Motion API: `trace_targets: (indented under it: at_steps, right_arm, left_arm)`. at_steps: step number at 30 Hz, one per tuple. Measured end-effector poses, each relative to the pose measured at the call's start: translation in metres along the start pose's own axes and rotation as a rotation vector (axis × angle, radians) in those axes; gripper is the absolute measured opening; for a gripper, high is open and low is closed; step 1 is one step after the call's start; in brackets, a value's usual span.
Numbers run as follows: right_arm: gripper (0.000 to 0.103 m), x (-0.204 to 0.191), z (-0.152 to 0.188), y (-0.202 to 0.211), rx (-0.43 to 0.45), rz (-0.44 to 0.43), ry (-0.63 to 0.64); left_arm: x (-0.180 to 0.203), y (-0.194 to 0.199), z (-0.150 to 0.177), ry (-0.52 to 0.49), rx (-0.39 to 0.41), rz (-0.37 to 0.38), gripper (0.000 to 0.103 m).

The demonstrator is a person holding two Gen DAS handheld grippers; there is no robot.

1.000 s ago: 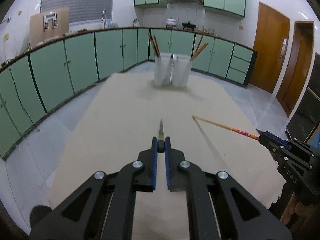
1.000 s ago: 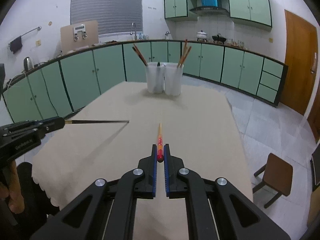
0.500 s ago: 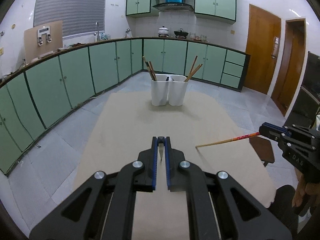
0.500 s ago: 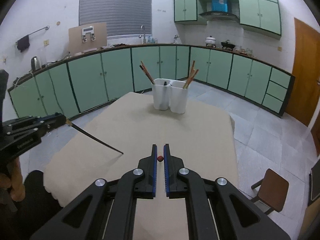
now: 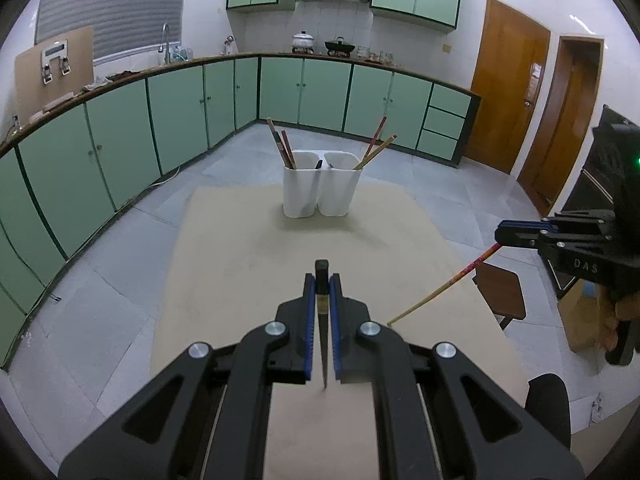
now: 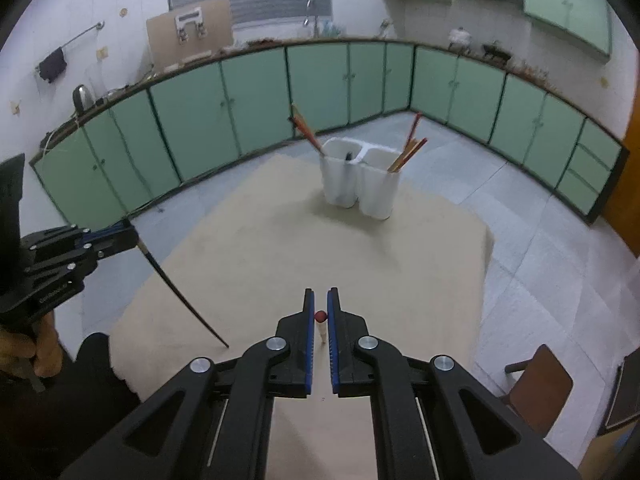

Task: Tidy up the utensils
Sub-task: 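Carry both chopsticks up to the white utensil holder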

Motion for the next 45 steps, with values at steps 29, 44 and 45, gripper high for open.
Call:
trace_targets:
  at_steps: [29,44,45]
  right_arm:
    - [0.006,-0.001,-0.107,0.022,-0.069,0.008,0.037]
    - [0.006,-0.002,-0.186,0.028,-0.001,0.041,0.035]
    - [0.006,-0.001,-0.193,0.027,0.004,0.043,0.033]
  left_arm:
    - [-0.027,-0.005,-0.098,0.012,0.021,0.051,0.006]
    - [-0.034,-0.017,-0.192,0.007,0.080,0.024,0.006]
    - [-0.035,-0.019,-0.198,0.008,0.084,0.020,0.006]
Point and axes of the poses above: each gripper's, at about its wrist camera, not at the fingertips, and y roughly against the way its jaws point, x to its right, z to its underside, the point moved 4 cm from there along -y, roughly the way its jaws point, and after that the axes turned 10 degrees about -y, right-handed, at the moved point
